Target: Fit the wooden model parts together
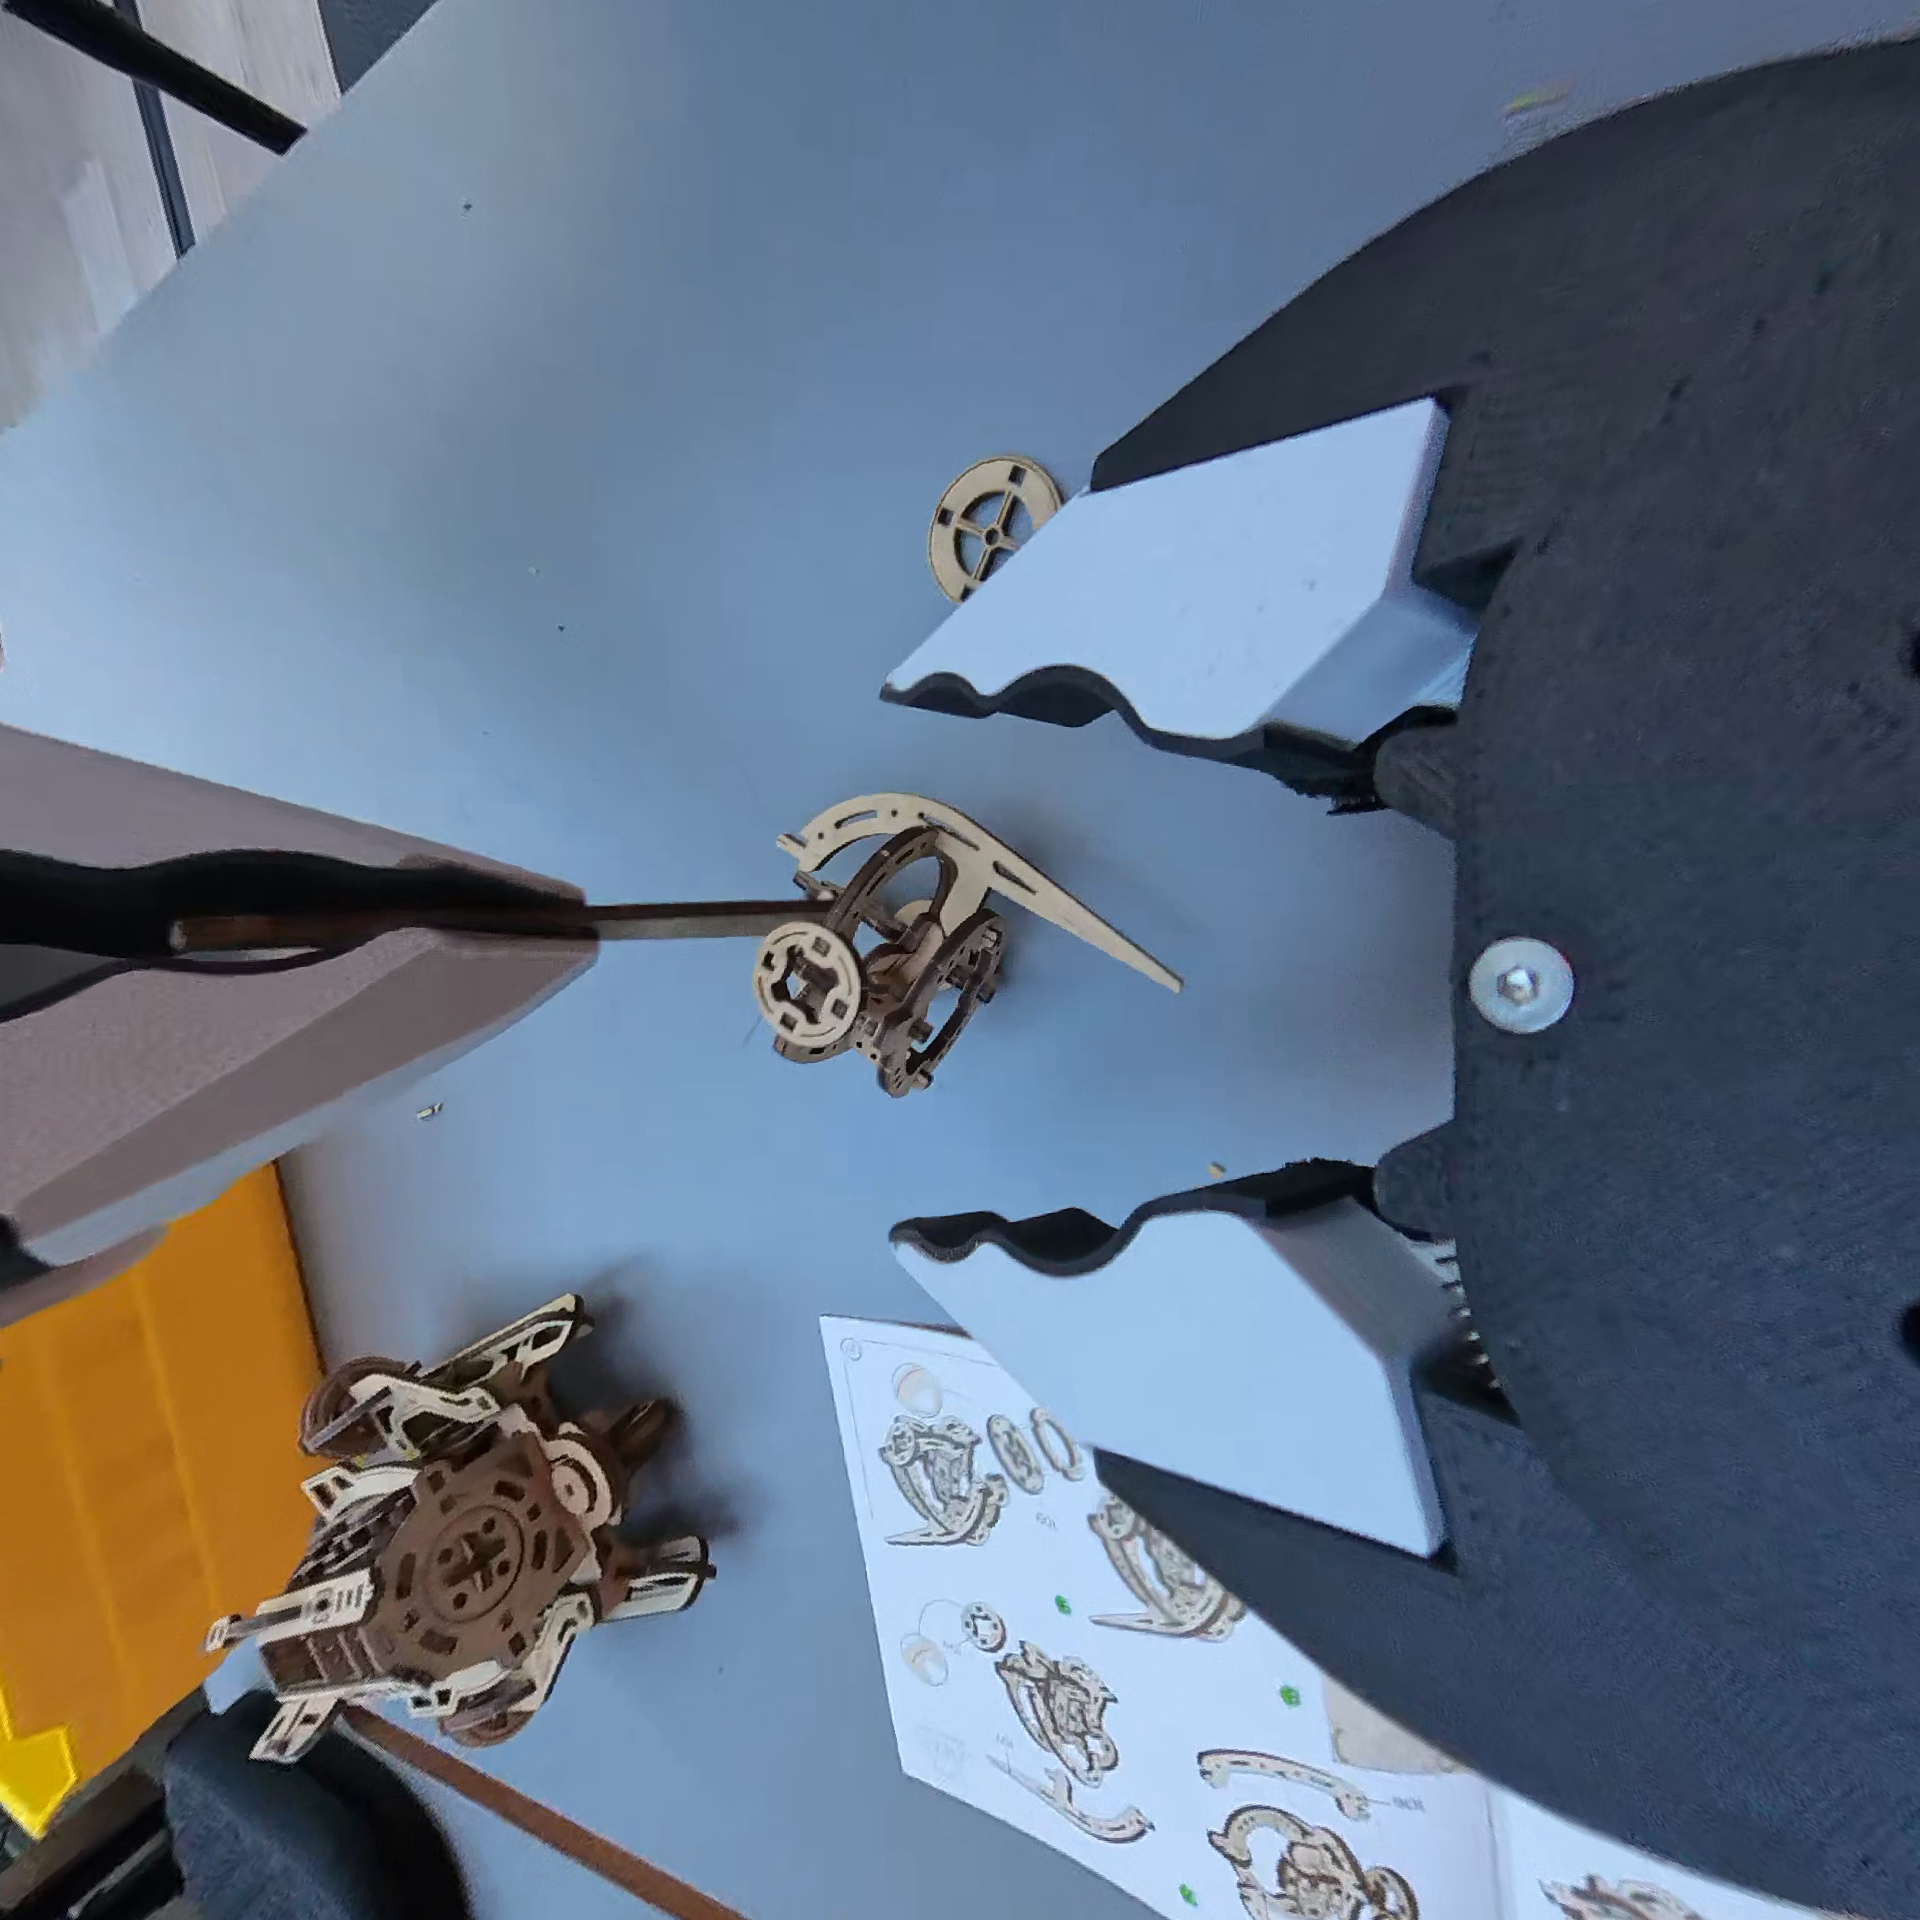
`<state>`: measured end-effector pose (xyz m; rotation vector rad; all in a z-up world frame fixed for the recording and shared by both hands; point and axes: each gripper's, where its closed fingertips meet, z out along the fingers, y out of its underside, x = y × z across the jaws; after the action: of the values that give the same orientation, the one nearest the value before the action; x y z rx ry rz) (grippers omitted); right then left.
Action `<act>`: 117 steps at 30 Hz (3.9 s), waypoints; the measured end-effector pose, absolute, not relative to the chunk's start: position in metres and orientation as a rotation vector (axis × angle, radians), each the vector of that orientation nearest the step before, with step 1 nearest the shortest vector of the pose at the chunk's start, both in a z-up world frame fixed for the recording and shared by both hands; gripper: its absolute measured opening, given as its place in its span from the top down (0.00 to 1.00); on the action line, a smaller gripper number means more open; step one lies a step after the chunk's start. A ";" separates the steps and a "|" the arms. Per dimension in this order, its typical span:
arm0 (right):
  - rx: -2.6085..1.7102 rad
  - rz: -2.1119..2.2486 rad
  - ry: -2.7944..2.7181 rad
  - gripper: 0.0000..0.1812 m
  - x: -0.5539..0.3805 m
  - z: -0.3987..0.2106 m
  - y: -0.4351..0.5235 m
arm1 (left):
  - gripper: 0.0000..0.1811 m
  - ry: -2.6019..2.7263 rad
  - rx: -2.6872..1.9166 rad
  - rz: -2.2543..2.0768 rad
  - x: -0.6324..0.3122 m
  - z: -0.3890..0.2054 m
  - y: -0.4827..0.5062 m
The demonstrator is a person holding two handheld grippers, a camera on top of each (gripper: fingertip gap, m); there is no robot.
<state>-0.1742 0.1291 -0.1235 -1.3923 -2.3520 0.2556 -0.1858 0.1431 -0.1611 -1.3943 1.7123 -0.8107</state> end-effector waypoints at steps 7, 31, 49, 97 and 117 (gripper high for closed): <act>-1.471 0.221 -2.397 1.00 -0.176 -0.131 0.133 | 0.51 1.818 -1.314 -0.893 -0.176 -0.160 0.141; -1.447 0.036 -2.563 1.00 -0.175 -0.141 0.130 | 0.61 1.889 -1.268 -0.981 -0.166 -0.168 0.136; -1.451 0.076 -2.594 1.00 -0.177 -0.143 0.129 | 0.65 1.910 -1.266 -0.970 -0.166 -0.171 0.133; -1.589 0.001 -1.704 1.00 -0.080 -0.152 0.121 | 0.65 1.893 -1.395 -0.800 -0.191 -0.173 0.135; -1.657 0.614 -1.750 0.84 -0.128 -0.193 0.080 | 0.66 1.948 -1.623 -0.547 -0.228 -0.178 0.126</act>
<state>-0.1284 0.0800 -0.1931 -1.6567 -1.7498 0.6138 -0.2275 0.1257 -0.1775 -1.6232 1.9476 -0.5472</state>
